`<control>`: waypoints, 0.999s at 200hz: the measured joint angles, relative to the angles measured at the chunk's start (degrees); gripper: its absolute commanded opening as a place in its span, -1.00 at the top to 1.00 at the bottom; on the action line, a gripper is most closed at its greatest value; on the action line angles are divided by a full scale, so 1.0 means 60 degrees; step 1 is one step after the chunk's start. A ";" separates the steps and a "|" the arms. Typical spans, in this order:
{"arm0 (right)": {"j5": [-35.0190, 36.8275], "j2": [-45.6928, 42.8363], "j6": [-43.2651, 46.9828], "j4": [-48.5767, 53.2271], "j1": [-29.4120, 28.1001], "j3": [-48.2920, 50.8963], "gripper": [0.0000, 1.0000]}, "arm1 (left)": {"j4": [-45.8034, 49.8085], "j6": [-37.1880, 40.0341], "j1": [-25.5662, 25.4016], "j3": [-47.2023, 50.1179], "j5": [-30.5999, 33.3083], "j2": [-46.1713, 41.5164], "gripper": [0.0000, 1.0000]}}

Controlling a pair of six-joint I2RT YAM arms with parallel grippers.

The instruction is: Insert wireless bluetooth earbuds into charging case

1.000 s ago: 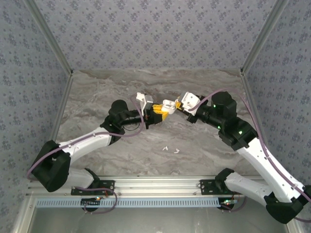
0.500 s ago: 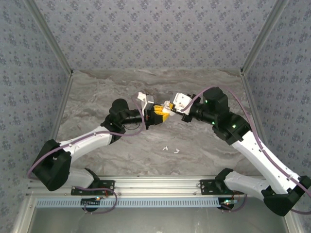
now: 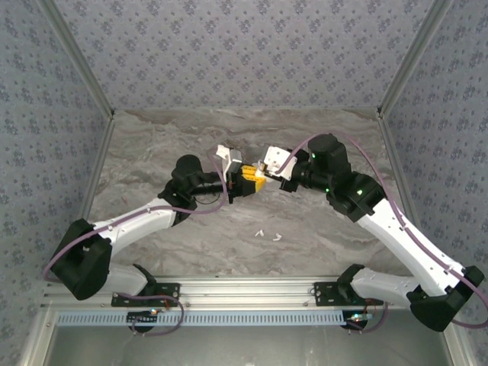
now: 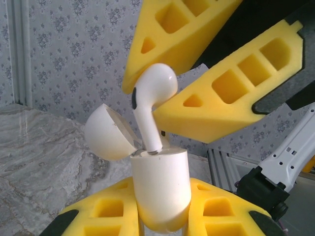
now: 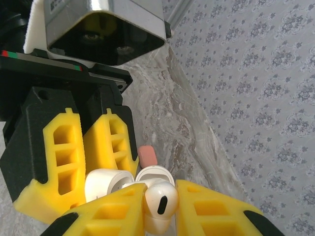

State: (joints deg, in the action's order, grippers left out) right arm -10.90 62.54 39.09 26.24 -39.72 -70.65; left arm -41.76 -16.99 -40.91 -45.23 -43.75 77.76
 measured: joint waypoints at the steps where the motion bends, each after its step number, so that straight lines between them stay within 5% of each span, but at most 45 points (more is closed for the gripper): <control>1: 0.0004 0.0007 -0.0004 0.0007 -0.0007 0.0000 0.56 | 0.0000 0.0000 0.0000 0.0000 0.0000 0.0000 1.00; 141: -0.0109 0.0160 0.0248 0.0889 -0.0055 -0.0299 0.48 | 0.0208 0.0149 0.0000 0.0000 0.0004 0.0000 1.00; 200: -0.0120 0.0240 0.0251 0.0889 -0.0004 -0.0397 0.22 | 0.0280 0.0197 0.0000 0.0004 0.0004 -0.0011 1.00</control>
State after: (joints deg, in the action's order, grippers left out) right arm -11.62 63.99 40.60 31.57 -39.75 -73.03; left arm -40.07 -15.81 -40.91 -45.21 -43.72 77.69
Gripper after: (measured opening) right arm 0.361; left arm 0.190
